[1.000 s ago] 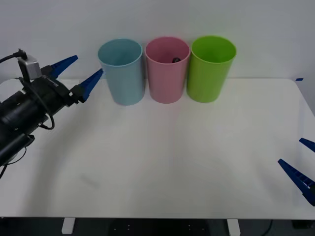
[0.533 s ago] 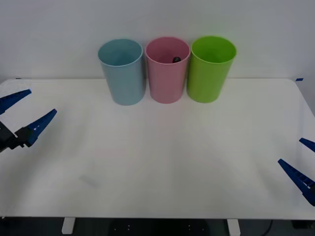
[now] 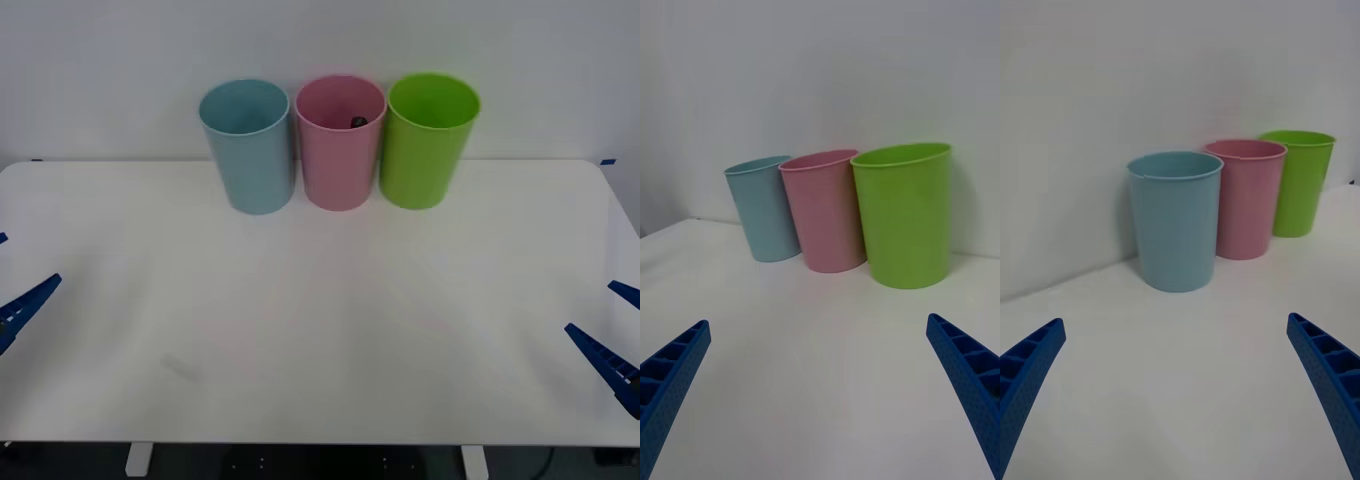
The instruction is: Grasp the object on the table and drop it into the matching bin: aluminum can to the light blue bin, PET bottle to the pink bin.
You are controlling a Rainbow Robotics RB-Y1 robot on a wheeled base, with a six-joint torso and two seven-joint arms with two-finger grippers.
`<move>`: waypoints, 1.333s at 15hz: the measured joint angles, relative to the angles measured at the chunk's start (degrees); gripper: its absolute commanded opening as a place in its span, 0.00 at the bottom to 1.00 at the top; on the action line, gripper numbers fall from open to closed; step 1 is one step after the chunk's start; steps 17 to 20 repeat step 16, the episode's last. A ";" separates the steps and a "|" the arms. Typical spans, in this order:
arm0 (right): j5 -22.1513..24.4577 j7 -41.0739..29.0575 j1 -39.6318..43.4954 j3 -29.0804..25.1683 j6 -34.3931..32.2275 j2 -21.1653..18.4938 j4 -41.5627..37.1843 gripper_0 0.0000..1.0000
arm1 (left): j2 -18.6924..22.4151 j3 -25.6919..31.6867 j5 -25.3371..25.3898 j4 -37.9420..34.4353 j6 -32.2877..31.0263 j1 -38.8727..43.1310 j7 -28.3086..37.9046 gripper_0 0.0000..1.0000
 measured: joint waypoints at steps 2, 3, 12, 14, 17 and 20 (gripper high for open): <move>0.00 0.00 0.00 0.00 0.00 0.00 0.00 1.00 | 0.47 0.46 1.30 0.00 -0.05 2.34 -0.92 1.00; 0.00 0.00 0.00 0.00 0.00 0.00 0.00 1.00 | 0.56 0.73 1.80 0.00 -0.06 3.47 -1.38 1.00; 0.00 0.00 0.00 0.00 0.00 0.00 0.00 1.00 | 0.55 1.86 5.35 0.00 -0.14 12.59 -4.78 1.00; 0.00 0.00 0.00 0.00 0.00 0.00 0.00 1.00 | 0.53 1.63 5.65 0.00 -0.40 13.50 -5.08 1.00; 0.00 0.00 0.00 0.00 0.00 0.00 0.00 1.00 | 0.53 1.36 5.67 0.07 -0.42 13.56 -4.91 1.00; 0.00 0.00 0.00 0.00 0.00 0.00 0.00 1.00 | 0.53 1.36 5.67 0.07 -0.42 13.56 -4.91 1.00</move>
